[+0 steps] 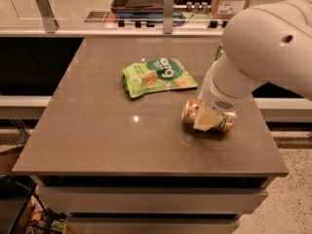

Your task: Knock orange can over

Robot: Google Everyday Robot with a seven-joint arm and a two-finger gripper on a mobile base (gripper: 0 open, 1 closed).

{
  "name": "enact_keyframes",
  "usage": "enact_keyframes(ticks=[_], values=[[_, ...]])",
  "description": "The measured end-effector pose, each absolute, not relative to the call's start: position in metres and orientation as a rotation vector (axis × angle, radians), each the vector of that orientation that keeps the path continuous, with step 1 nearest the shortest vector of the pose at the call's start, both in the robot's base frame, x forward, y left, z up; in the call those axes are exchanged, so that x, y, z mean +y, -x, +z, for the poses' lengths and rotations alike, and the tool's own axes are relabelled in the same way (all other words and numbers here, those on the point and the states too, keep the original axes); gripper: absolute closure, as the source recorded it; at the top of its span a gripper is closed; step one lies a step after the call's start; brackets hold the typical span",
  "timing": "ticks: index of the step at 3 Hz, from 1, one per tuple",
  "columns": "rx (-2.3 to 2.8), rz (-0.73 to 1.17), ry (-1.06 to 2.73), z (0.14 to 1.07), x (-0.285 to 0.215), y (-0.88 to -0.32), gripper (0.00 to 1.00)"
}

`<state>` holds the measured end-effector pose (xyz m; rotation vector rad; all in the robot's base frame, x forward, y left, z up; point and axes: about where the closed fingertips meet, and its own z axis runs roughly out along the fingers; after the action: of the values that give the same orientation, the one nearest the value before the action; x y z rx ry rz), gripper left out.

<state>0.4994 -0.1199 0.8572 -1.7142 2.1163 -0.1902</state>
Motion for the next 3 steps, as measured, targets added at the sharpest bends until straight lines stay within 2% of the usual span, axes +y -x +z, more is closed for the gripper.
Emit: enact_keyframes(ticks=[1, 3], values=[[2.119, -0.192, 1.753, 0.8480, -0.1179, -0.4971, 1.00], [2.092, -0.130, 1.778, 0.8424, -0.1109, -0.4965, 0.59]])
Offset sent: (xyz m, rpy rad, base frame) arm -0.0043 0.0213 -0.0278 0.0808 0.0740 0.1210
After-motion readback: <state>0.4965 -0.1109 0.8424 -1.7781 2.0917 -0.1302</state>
